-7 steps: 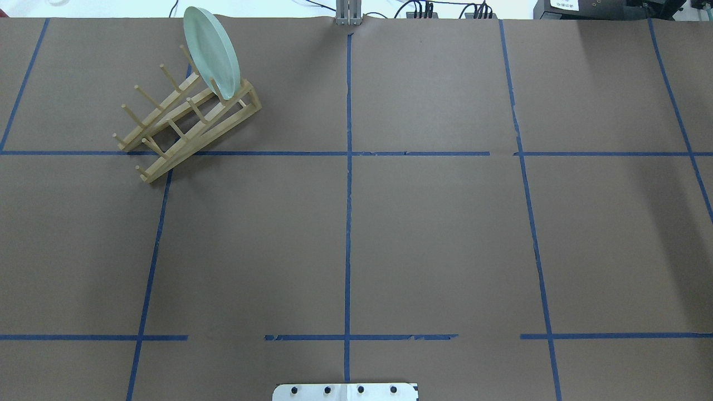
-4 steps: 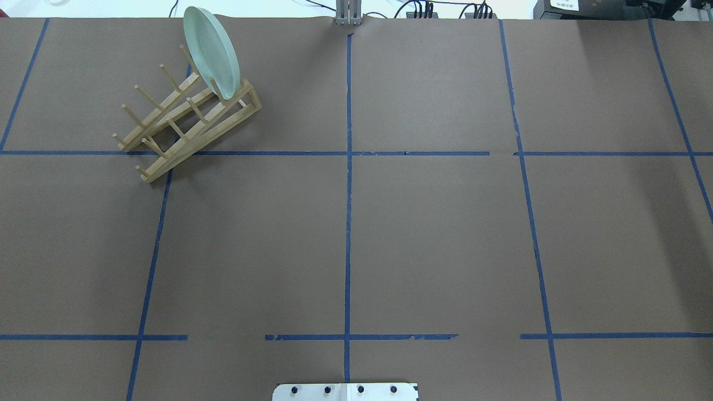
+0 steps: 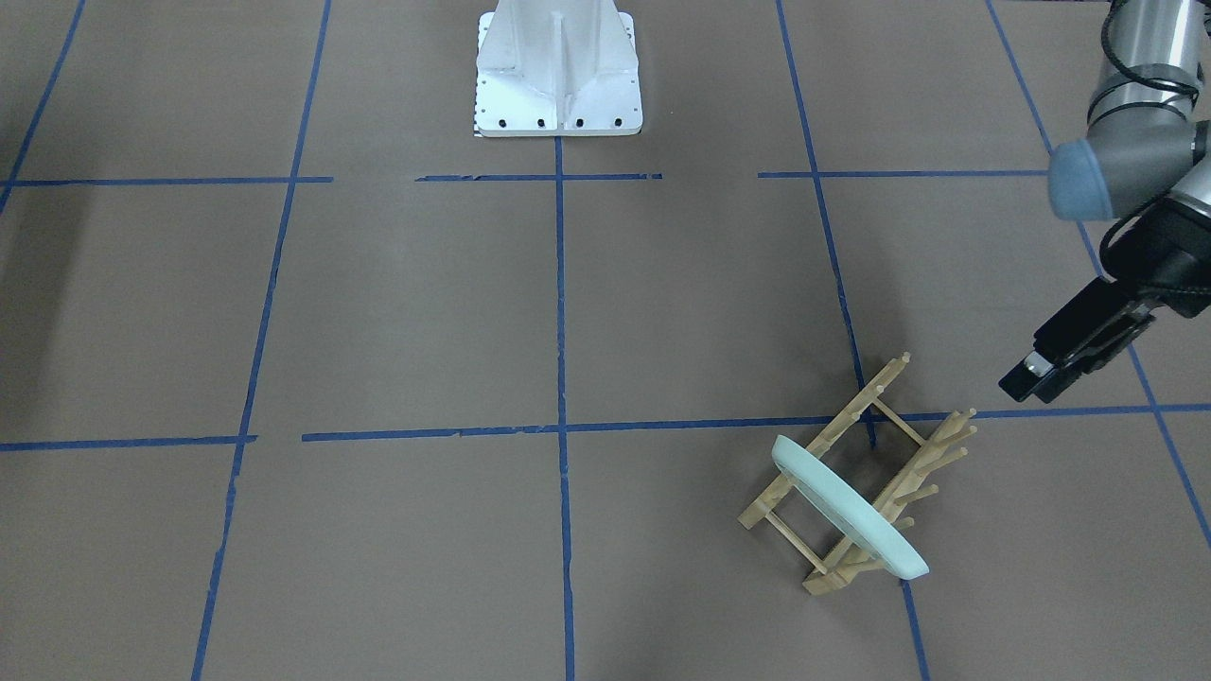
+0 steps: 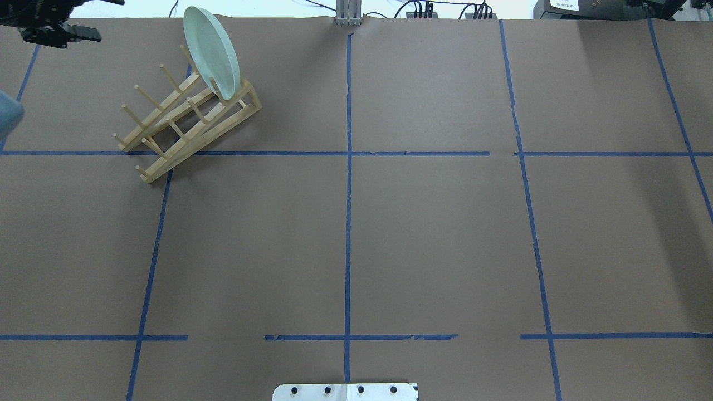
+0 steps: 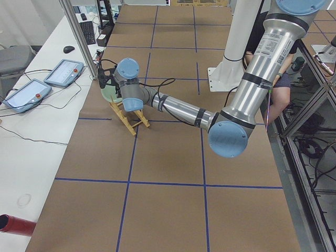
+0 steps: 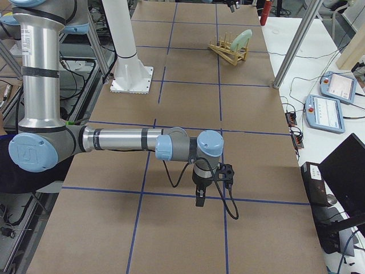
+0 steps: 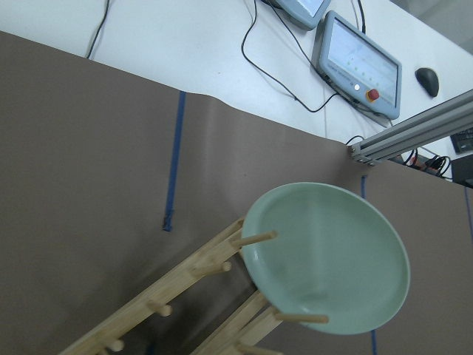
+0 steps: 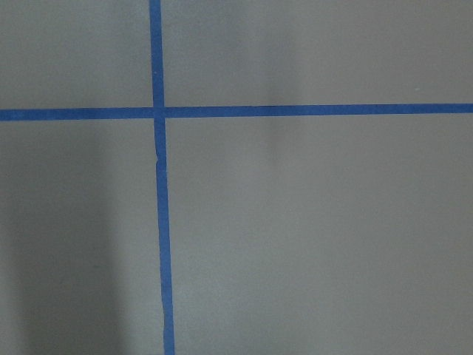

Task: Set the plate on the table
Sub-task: 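Reach the left gripper toward the top rim of the pale green plate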

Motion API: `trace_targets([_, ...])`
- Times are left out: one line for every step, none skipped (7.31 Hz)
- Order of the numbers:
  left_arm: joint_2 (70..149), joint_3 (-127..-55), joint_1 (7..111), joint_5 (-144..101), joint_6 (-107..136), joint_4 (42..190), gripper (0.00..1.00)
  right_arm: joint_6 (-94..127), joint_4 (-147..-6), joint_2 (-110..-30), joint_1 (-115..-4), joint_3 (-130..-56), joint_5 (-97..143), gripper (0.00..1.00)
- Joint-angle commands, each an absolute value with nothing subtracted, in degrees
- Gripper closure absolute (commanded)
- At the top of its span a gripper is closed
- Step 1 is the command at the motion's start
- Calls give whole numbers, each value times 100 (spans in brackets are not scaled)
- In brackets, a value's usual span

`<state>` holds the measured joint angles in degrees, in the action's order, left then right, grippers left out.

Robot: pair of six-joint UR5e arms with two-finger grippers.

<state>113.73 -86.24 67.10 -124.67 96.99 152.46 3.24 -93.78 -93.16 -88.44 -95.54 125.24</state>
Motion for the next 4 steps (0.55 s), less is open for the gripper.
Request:
trace_targets([11714,-8457,5935,-10720,11657,15592,0,325,-9378,-9316,-8850,-9554,12524,0])
trace_targets([11829,-8211,5828,-10583,11767,15600,0,325,-9378,-9316,-8842,-9554,12524,0])
trace_targets([11882,-8044,5801,-10573,11760,15653,0,325,-9378,-9316,-8842,-9554,12524,0])
trace_targets([11996,-7894,5775,-10573,11725,15645,3,316,-9378,-9316,-8850,-9554,12524,0])
